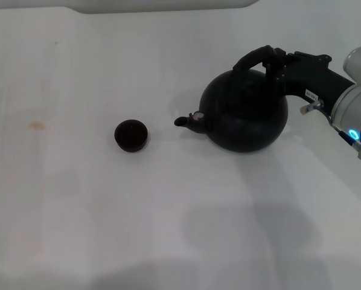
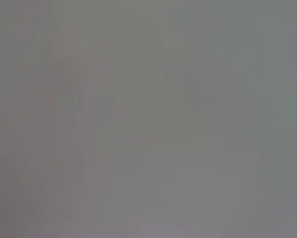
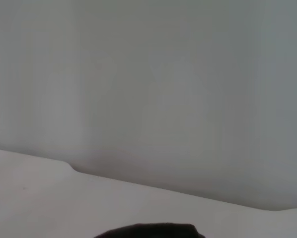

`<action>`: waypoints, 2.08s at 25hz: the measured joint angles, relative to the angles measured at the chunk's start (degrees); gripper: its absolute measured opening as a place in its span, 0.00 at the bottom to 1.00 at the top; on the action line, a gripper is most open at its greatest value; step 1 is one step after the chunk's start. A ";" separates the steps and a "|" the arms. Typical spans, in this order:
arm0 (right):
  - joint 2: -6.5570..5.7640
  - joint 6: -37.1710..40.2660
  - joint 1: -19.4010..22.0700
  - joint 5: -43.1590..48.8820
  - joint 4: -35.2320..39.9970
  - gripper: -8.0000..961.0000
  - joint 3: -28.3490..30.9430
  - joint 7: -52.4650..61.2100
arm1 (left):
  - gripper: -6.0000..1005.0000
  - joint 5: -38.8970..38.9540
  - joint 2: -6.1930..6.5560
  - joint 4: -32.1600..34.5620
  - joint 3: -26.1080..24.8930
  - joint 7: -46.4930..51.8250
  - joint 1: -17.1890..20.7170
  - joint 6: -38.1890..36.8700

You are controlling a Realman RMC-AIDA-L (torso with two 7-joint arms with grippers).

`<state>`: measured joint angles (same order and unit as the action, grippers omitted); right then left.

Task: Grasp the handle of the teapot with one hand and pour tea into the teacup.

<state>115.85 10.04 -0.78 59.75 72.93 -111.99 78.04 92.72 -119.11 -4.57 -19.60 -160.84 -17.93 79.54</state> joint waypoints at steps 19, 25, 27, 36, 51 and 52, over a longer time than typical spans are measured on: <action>-0.41 16.57 5.97 0.50 -0.27 0.50 9.39 -1.33 | 0.87 0.00 0.02 0.00 -0.10 0.00 -0.10 0.00; -0.38 28.56 8.08 -0.29 -4.08 0.60 17.44 -2.57 | 0.87 0.00 0.02 0.00 -0.26 0.00 -0.16 0.01; -0.27 34.29 8.29 -2.45 -7.21 0.60 21.39 -2.65 | 0.87 0.00 0.01 0.00 -0.27 0.00 -0.21 0.03; -0.32 59.45 -0.11 -18.57 -35.54 0.60 39.41 -10.73 | 0.87 0.22 0.01 0.00 -0.43 0.00 -0.27 0.10; 0.09 68.85 -12.98 -35.56 -64.12 0.59 49.95 -38.19 | 0.87 -0.05 -0.08 -0.09 0.06 -0.05 -0.18 -0.01; 0.09 68.72 -13.13 -35.81 -64.22 0.58 50.01 -38.43 | 0.87 -0.10 -0.08 -0.09 0.10 -0.05 -0.17 -0.02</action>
<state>115.94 78.76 -13.91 23.94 8.70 -61.98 39.61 92.62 -119.18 -4.66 -19.50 -160.89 -18.10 79.53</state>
